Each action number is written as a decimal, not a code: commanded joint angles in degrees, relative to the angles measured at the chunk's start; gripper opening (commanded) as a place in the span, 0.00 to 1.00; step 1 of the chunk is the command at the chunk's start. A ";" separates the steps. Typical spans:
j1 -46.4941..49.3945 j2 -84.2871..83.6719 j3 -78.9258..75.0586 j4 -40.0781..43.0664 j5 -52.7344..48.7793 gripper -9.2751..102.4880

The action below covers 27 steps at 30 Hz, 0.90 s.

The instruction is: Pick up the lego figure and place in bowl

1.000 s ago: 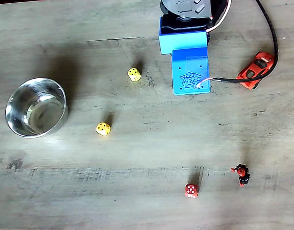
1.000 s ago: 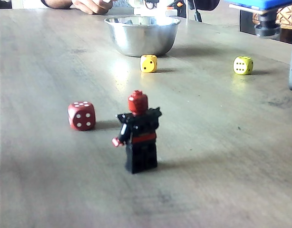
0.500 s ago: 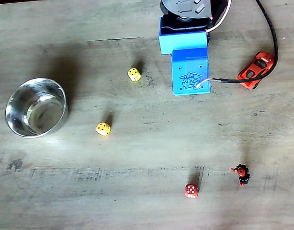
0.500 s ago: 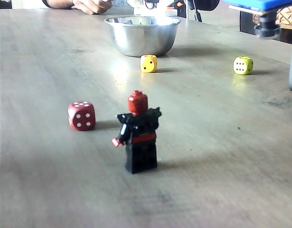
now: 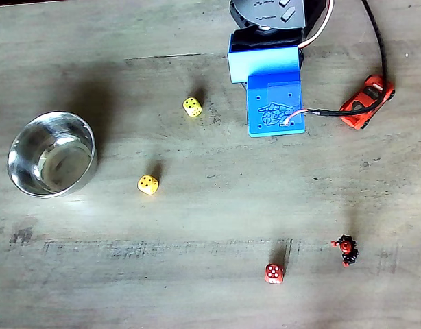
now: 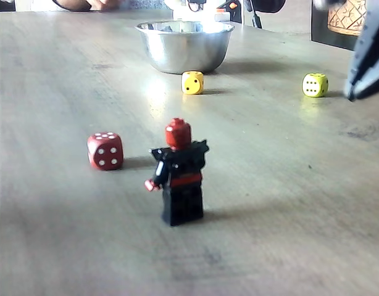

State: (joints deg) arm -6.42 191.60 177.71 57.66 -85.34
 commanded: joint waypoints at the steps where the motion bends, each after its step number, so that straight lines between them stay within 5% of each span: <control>1: 0.18 0.26 4.04 -4.57 0.44 0.08; 19: 0.62 -4.22 4.04 -22.24 0.62 0.08; 27: 0.62 -14.50 3.96 -36.30 0.62 0.08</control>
State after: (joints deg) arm -6.15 180.18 177.71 26.19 -85.08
